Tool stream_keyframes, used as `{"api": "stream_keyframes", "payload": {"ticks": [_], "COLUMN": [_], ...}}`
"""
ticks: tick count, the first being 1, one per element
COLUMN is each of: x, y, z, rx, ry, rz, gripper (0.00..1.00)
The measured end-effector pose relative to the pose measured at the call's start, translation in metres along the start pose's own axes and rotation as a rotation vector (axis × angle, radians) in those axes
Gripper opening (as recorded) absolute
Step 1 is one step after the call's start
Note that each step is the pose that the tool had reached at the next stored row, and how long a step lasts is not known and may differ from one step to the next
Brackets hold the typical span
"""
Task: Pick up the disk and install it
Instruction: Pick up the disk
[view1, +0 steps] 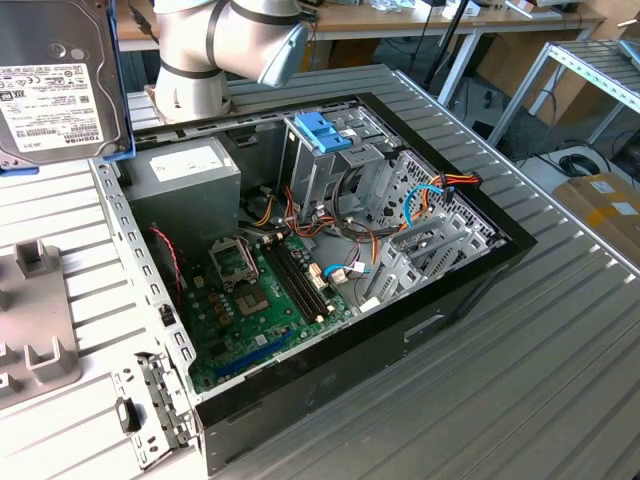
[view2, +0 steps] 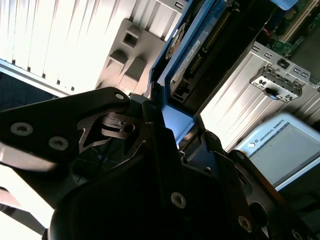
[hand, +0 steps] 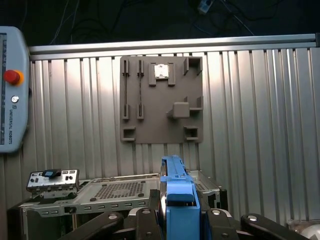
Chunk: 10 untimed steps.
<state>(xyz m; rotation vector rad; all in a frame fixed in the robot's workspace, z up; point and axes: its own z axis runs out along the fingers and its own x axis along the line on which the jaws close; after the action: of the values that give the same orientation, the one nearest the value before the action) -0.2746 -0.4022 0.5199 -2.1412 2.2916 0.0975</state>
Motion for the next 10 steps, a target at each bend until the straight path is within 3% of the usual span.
{"api": "stream_keyframes", "payload": {"ticks": [10], "x": [-0.0006], "y": [-0.0095], "z": [-0.0001], "rx": [0.0002], "ry": [0.0026], "rz": [0.000], "gripper": [0.37]}}
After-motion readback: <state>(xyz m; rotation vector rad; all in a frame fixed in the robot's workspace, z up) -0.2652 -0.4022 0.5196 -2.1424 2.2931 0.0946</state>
